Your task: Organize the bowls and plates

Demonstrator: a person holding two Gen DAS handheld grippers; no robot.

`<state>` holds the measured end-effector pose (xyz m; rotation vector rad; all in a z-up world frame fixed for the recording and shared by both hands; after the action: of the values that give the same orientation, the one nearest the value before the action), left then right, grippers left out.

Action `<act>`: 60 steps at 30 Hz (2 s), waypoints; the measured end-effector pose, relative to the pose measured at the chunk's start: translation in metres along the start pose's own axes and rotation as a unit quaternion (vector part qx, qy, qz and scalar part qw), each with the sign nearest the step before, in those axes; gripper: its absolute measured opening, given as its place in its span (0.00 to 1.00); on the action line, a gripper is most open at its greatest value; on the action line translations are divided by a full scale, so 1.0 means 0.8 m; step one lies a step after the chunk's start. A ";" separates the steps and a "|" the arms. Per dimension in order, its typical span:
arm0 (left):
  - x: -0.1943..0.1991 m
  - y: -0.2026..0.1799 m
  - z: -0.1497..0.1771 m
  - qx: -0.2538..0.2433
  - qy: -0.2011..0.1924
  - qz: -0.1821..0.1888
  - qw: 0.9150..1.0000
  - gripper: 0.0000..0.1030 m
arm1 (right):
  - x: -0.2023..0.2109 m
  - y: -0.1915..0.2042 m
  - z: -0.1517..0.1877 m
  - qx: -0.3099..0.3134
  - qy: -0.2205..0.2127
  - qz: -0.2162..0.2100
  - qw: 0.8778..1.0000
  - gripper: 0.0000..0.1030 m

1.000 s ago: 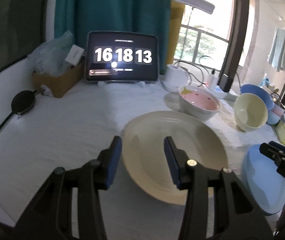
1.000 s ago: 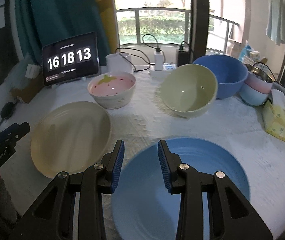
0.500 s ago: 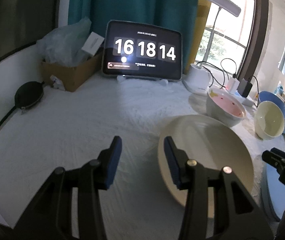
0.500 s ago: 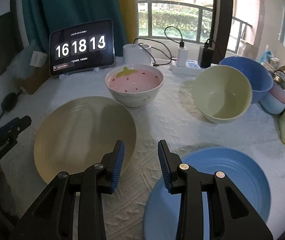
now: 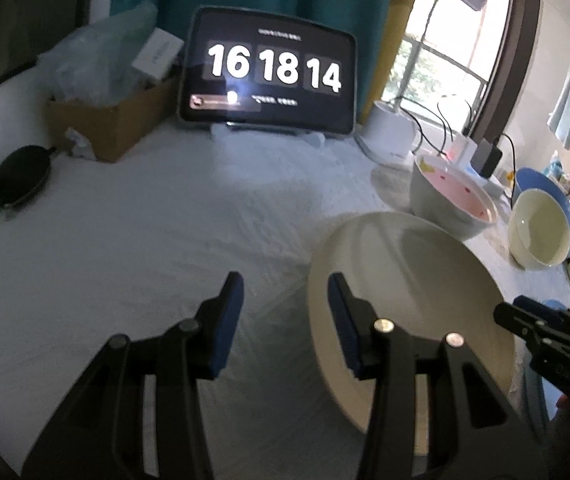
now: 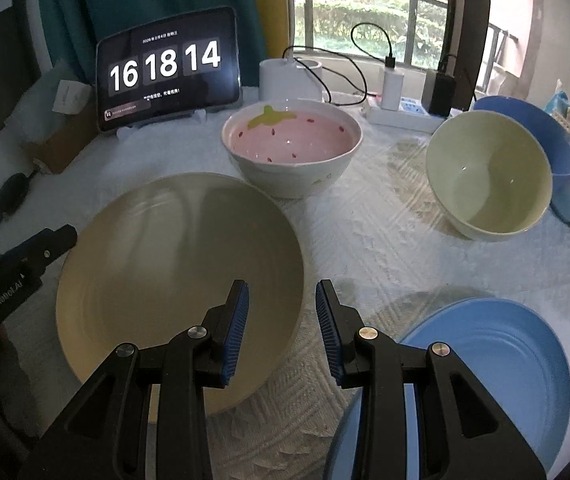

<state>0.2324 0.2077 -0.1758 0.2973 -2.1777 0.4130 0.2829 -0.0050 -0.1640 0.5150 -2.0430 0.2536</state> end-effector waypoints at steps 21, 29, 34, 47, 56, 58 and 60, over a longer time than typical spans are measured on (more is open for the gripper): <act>-0.029 -0.023 0.004 -0.042 0.059 0.005 0.997 0.33 | -0.018 0.010 0.003 0.007 0.021 0.011 1.000 0.18; -0.018 -0.023 0.012 -0.042 0.058 0.005 0.997 0.32 | -0.003 0.007 0.006 0.006 0.008 0.008 1.000 0.16; -0.005 -0.026 0.017 -0.040 0.052 0.010 0.998 0.32 | 0.008 0.005 0.010 0.005 0.001 0.006 1.000 0.16; 0.032 -0.046 0.023 -0.053 0.025 0.016 0.998 0.32 | 0.046 -0.009 0.025 -0.005 -0.030 0.004 1.000 0.17; 0.053 -0.066 0.033 -0.067 0.016 0.017 0.997 0.32 | 0.067 -0.025 0.040 -0.017 -0.047 0.001 0.999 0.17; 0.056 -0.070 0.034 -0.070 0.016 0.017 0.997 0.32 | 0.071 -0.030 0.043 -0.021 -0.052 -0.001 0.998 0.17; 0.059 -0.076 0.036 -0.073 0.015 0.016 0.997 0.32 | 0.075 -0.034 0.045 -0.024 -0.055 -0.002 0.998 0.17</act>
<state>0.2054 0.1373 -0.1428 0.1748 -2.1714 0.2718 0.2412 -0.0585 -0.1313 0.5130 -2.1492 0.1760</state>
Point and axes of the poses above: each gripper's, at about its wrist camera, not at the fingertips, and x roughly against the way its jaws point, y to its left, z to its underside, the point moved 4 cm from there along -x, roughly the way its jaws point, and after that the axes turned 11 degrees about y, right-handed, at the moved point
